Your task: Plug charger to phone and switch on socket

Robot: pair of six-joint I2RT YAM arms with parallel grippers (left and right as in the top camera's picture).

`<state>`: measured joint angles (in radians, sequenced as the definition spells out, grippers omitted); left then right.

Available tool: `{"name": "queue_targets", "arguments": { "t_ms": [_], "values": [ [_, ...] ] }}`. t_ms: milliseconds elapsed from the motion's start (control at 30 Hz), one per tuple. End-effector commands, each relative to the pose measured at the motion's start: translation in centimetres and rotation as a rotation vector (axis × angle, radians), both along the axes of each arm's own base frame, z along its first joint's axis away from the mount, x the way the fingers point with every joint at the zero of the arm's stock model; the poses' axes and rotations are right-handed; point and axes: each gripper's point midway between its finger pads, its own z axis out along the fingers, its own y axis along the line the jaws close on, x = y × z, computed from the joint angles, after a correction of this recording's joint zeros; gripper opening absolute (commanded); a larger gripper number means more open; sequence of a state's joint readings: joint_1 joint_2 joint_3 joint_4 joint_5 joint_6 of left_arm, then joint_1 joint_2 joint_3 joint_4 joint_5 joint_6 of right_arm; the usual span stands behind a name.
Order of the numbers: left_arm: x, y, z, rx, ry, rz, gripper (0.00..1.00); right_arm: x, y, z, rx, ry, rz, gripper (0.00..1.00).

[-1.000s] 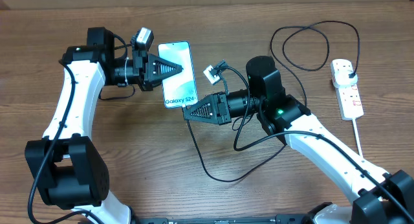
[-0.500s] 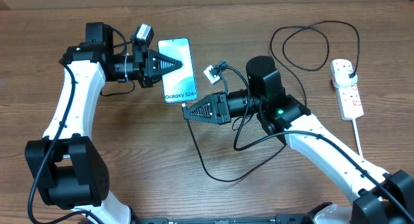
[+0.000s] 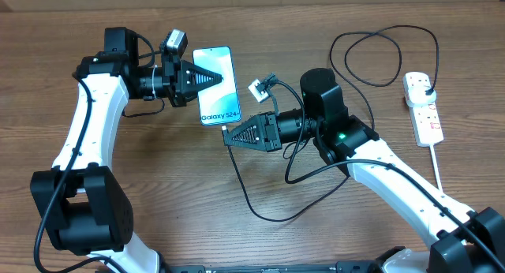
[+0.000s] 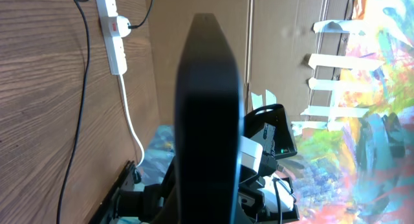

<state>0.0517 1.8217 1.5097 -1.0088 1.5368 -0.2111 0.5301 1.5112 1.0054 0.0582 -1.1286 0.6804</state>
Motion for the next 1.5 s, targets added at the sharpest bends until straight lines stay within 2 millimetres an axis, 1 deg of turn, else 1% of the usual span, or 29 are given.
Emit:
{"name": "queue_targets", "arguments": {
  "t_ms": [0,167,433,733,933,1100,1267,1467],
  "values": [
    [-1.0,-1.0,2.7,-0.039,-0.060,-0.038,0.04,0.4,-0.2,0.2,0.001,-0.008,-0.017,0.04],
    [-1.2,-1.3,2.7,-0.040,-0.061,-0.048,0.04,0.5,-0.3,0.2,0.002,-0.009,-0.020,0.04],
    [-1.2,-1.3,2.7,-0.040,-0.061,-0.046,0.04,1.4,-1.1,0.2,0.001,-0.004,-0.050,0.04],
    [-1.2,-1.2,2.7,-0.039,-0.073,-0.045,0.04,1.6,-1.1,0.3,0.002,0.005,-0.056,0.04],
    [-1.2,-1.2,2.7,-0.039,-0.091,-0.046,0.04,2.4,-1.0,0.8,0.010,0.020,-0.104,0.04],
    [-1.2,-1.2,2.7,-0.038,-0.100,-0.046,0.04,3.5,-1.0,0.6,-0.009,0.072,-0.178,0.04],
    [-1.2,-1.2,2.7,-0.037,-0.121,-0.046,0.04,4.2,-1.0,0.6,-0.013,0.070,-0.217,0.04],
    [-1.2,-1.2,2.7,-0.037,-0.120,-0.046,0.04,5.6,-1.2,0.2,-0.031,0.068,-0.302,0.04]
  ]
}}
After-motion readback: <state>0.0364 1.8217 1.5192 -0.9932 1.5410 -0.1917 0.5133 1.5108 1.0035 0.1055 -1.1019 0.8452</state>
